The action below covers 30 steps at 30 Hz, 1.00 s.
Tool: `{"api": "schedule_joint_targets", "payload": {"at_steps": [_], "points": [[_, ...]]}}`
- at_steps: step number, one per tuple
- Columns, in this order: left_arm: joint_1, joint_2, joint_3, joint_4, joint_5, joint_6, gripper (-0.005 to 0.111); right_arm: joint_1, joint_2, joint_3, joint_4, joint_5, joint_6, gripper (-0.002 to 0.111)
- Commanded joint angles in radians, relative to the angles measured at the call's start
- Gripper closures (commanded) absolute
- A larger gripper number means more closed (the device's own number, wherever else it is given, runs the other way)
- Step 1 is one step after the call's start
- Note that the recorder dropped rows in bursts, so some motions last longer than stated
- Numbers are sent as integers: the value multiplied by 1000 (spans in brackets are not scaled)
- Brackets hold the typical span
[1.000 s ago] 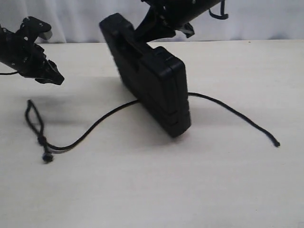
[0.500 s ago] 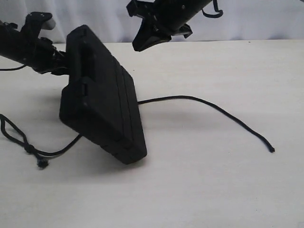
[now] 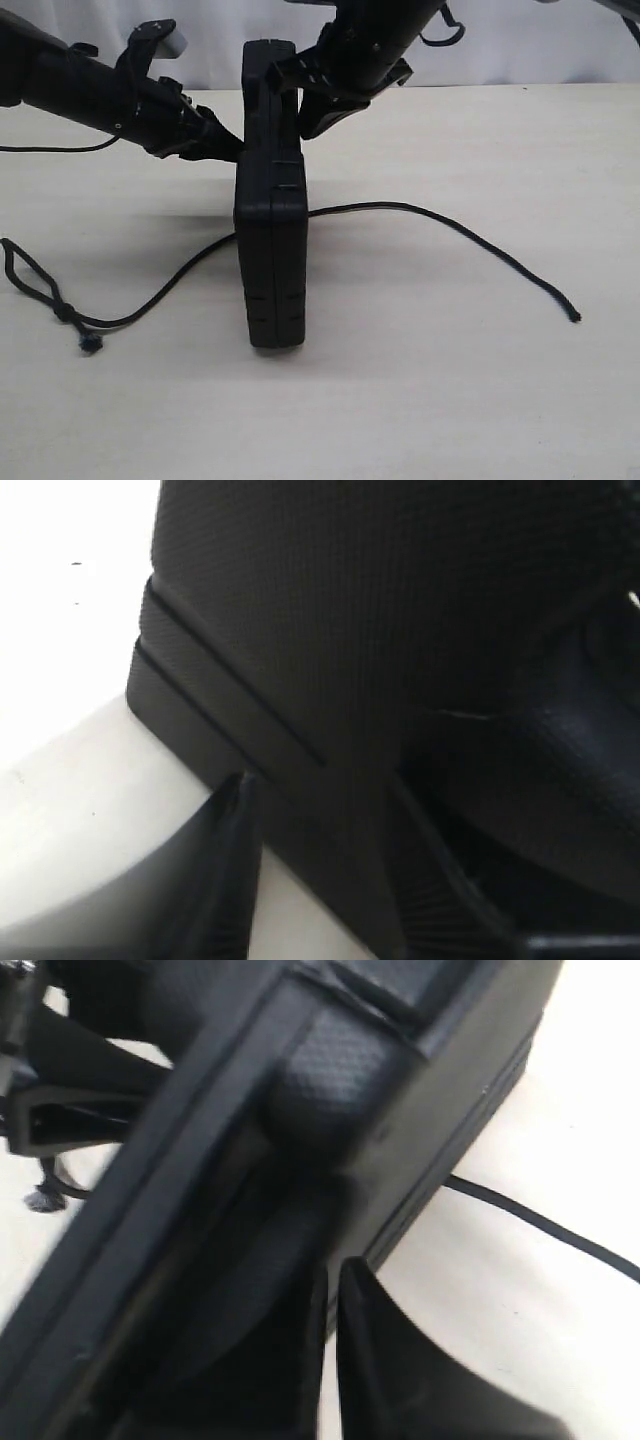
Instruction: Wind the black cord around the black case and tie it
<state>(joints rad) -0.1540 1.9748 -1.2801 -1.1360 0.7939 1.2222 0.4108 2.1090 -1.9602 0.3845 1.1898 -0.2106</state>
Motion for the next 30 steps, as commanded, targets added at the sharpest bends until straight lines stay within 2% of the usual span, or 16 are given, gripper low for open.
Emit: {"api": "schedule_joint_targets", "payload": {"at_steps": [1,6,11,13,22,27,30], "points": [[-11,-9,-2,41,12,4,69,11,1,7,-73,-16,58,104],[-11,-9,-2,48,3,2,69,11,-26,7,-182,-14,114,92],[-9,-9,-2,67,1,2,69,23,-47,7,-167,-10,106,79],[-9,-9,-2,68,12,2,69,46,-47,7,-112,-16,65,78],[-6,-9,-2,109,14,1,69,58,-47,7,-105,-35,71,78],[34,-55,-2,139,12,1,69,58,-47,7,-113,-22,73,78],[58,-88,-2,218,6,-20,69,58,-47,7,-128,-11,73,78]]}}
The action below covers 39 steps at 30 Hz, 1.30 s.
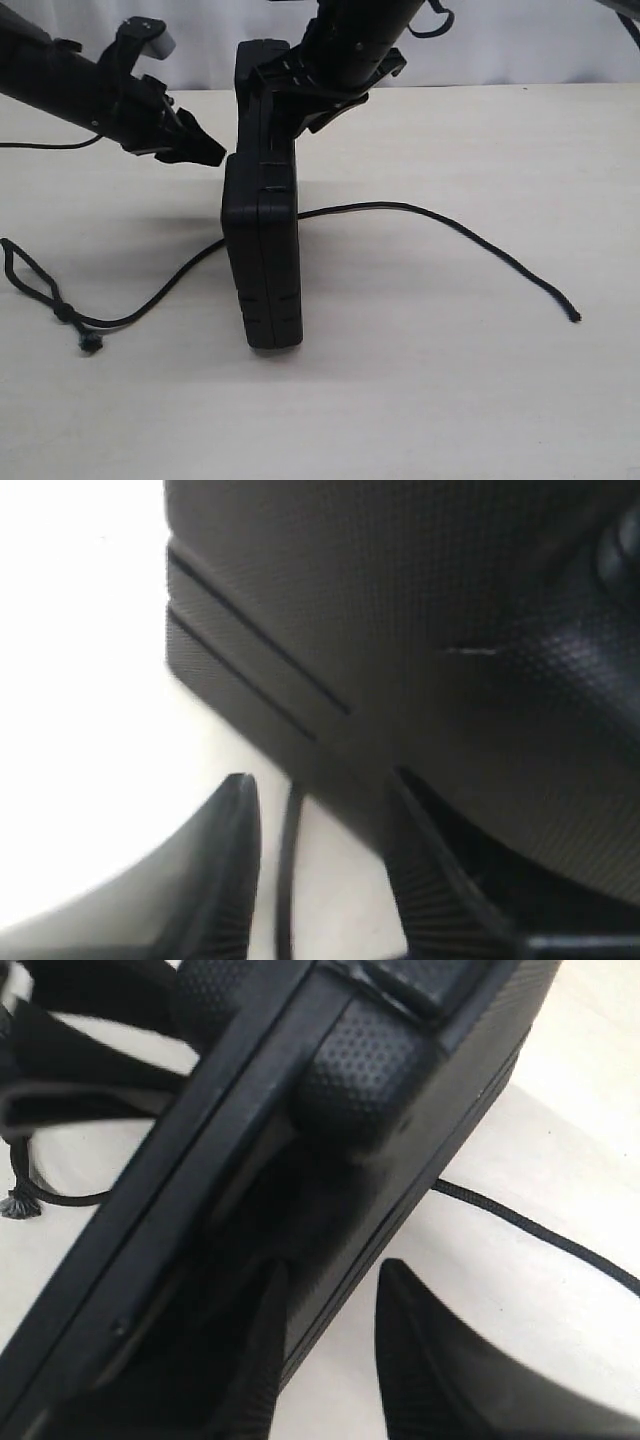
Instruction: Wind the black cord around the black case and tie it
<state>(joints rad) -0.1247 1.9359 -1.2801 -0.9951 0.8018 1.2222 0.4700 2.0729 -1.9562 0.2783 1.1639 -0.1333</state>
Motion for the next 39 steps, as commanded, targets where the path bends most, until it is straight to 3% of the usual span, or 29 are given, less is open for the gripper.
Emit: {"api": "schedule_joint_targets", "payload": {"at_steps": [1,3,9,11,15,18,28,31,33,37,39], "points": [[37,-58,-2,116,-10,-61,69,-2,-11,3,-28,15,-4,78],[49,-66,-2,150,-19,-159,69,-2,-11,3,-33,15,-4,78],[31,-66,-2,156,63,-175,69,-2,-11,3,-44,14,-4,78],[31,-66,-2,246,74,-216,69,-2,-11,3,-78,20,3,78],[53,-66,-2,563,32,-617,69,-3,-11,3,-160,43,60,78],[83,-66,-2,752,74,-856,69,-3,-11,3,-166,47,67,78],[184,-71,-1,960,263,-1094,69,-7,-11,5,-181,57,67,78],[200,-99,-1,960,253,-1072,69,-7,-11,5,-185,57,67,78],[195,-139,-1,939,224,-975,69,-7,-14,5,-185,57,58,78],[169,-212,11,715,332,-536,69,-7,-18,5,-185,57,40,78],[142,-224,31,687,400,-407,69,-7,-18,5,-185,57,36,78]]}}
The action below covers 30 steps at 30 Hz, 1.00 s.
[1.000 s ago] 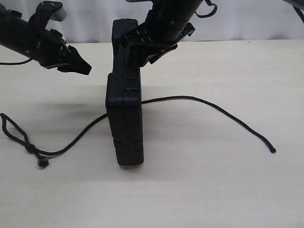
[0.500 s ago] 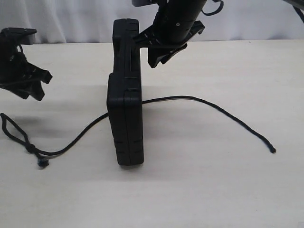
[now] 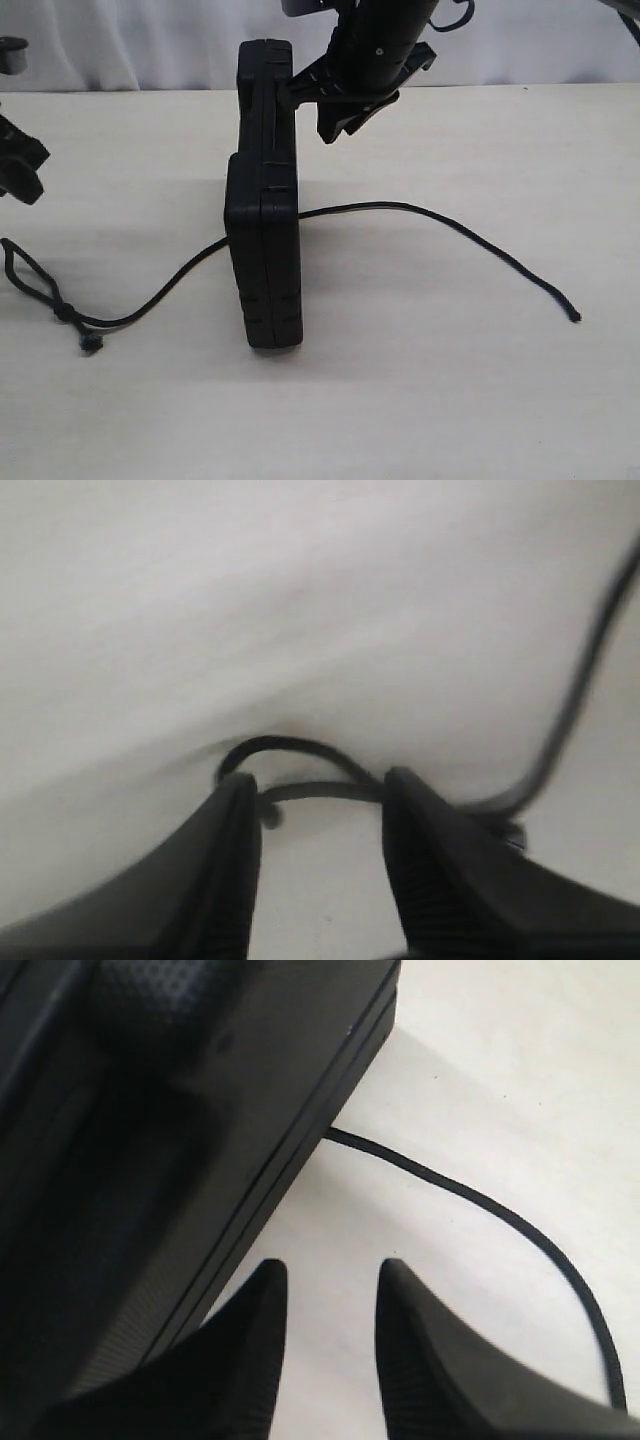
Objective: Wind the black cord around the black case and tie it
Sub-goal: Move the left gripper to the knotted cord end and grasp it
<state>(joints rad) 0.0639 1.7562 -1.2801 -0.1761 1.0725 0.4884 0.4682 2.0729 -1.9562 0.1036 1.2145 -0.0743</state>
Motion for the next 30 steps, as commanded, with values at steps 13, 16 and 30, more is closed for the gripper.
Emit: {"api": "schedule_joint_targets", "payload": {"at_steps": [13,16,30], "points": [[-353,-51,538,514,-579,823,69,-6,-59,22,11,7,-37,78],[-353,-17,540,511,-580,823,69,-3,-57,29,8,7,-37,78],[-305,22,540,545,-540,812,69,-3,-57,29,-19,7,-37,78]]}}
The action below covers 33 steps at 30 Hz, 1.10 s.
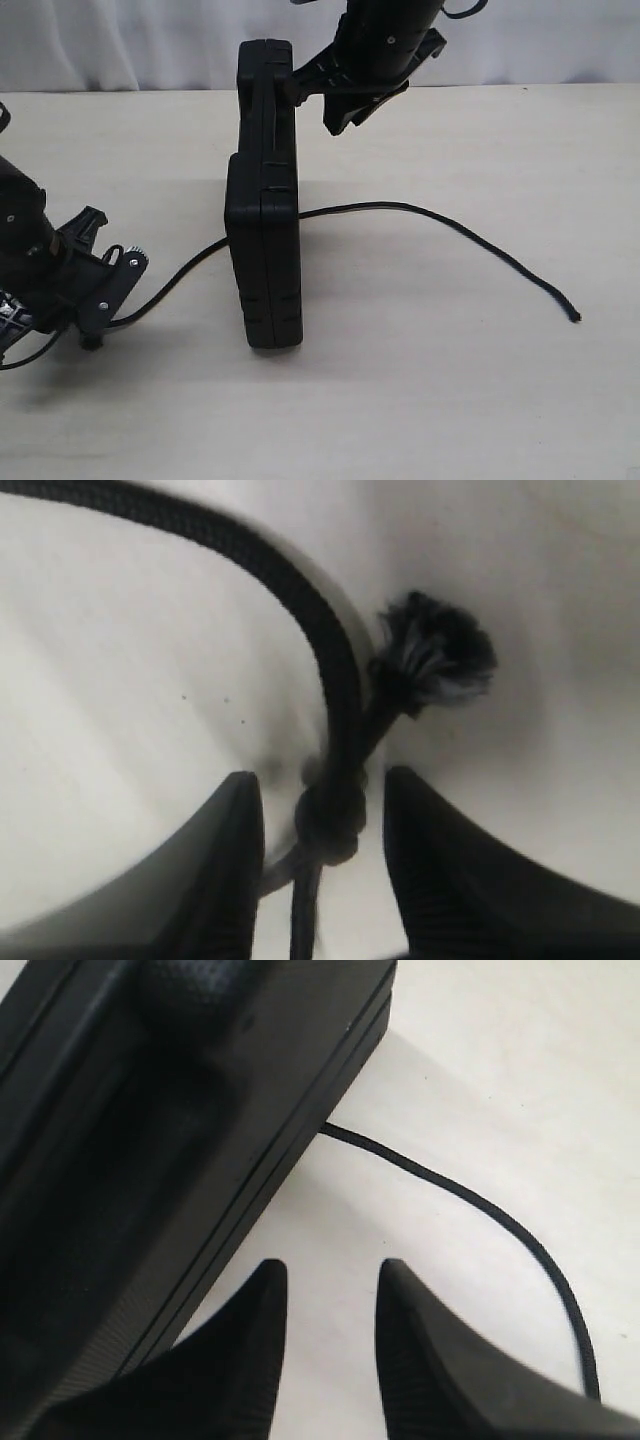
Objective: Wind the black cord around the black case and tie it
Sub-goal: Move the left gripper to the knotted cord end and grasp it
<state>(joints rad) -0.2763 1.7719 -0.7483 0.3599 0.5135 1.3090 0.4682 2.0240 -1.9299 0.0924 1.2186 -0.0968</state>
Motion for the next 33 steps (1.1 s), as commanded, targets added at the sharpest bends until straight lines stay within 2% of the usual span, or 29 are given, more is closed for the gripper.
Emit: {"api": "schedule_joint_targets", "payload": {"at_steps": [1,4,9,14,18,21,26,29,33], "points": [[46,9,8,9,18,-8,69,-3,-8,3,-8,3,-15,78],[61,13,8,-5,-14,-8,74,-3,-8,3,-7,3,-15,78],[61,13,-3,-52,-114,-176,107,-3,-8,3,-7,3,-21,78],[61,13,-84,-198,-91,-379,107,-3,-8,3,-7,3,-21,78],[63,13,-175,-219,-89,-823,107,-3,-8,3,-7,3,-21,78],[81,15,-239,-316,-73,-1054,107,-3,-8,3,-7,3,-21,78],[102,15,-285,-517,4,-1108,105,-3,-8,3,-7,3,-21,78],[105,16,-283,-554,19,-1164,95,-3,-8,3,-7,3,-21,78],[144,16,-283,-556,-2,-1419,72,-3,-8,3,-7,3,-21,78]]}}
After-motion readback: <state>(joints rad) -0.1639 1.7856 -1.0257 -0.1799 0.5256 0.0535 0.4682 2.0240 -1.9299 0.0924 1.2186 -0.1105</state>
